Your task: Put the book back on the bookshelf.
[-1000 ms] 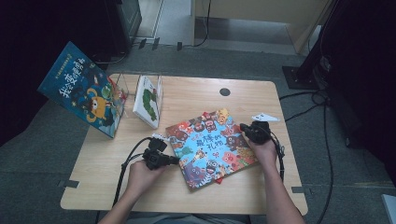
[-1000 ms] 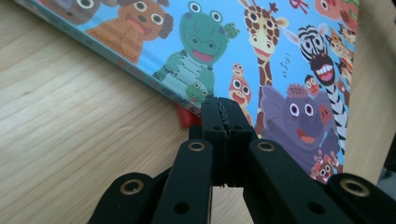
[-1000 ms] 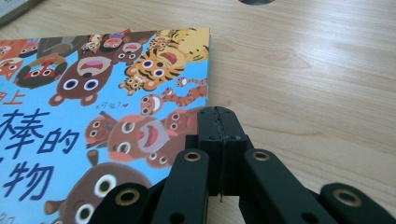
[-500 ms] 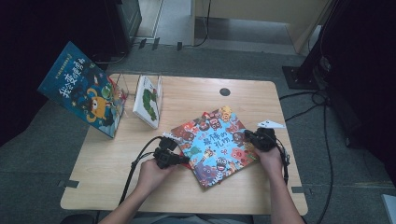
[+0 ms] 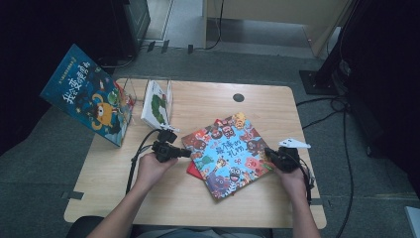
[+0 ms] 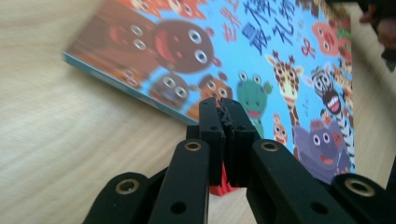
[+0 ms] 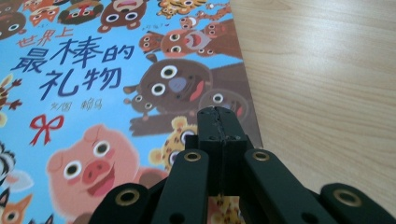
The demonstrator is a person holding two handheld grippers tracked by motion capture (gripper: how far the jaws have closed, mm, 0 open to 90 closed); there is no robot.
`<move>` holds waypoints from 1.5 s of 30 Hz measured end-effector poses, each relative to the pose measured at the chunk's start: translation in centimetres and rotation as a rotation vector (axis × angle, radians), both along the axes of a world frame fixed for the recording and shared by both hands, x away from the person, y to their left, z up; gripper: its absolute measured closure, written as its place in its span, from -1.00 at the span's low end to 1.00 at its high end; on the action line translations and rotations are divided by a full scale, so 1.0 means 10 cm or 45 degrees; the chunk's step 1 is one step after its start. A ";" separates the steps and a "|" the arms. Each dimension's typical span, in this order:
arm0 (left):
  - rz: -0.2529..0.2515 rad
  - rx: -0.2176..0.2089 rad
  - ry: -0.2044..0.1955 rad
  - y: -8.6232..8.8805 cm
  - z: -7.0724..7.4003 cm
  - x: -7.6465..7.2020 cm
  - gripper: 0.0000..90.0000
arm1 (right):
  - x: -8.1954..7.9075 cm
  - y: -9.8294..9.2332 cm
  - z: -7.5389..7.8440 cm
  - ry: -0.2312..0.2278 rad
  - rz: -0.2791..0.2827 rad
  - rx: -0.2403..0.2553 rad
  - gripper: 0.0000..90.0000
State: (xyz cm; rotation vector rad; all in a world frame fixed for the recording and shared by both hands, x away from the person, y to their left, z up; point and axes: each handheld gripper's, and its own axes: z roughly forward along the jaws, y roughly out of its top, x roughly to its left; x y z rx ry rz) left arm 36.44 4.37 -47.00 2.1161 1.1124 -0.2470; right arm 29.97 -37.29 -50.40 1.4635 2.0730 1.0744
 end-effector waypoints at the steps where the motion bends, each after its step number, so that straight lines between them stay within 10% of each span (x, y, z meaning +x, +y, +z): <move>1: 0.003 -0.002 0.000 0.02 0.01 0.02 1.00 | -0.03 -0.01 0.00 0.003 0.002 0.002 1.00; 25: -0.010 0.032 -0.011 0.04 0.02 0.27 1.00 | -0.46 -0.28 -0.01 0.047 -0.009 0.073 1.00; 29: 0.008 0.024 -0.012 0.08 0.02 0.28 1.00 | -0.52 -0.28 -0.03 0.099 0.007 0.001 1.00; 45: 0.044 0.046 -0.007 0.18 -0.01 0.22 1.00 | -0.35 -0.37 -0.05 0.084 -0.030 0.050 1.00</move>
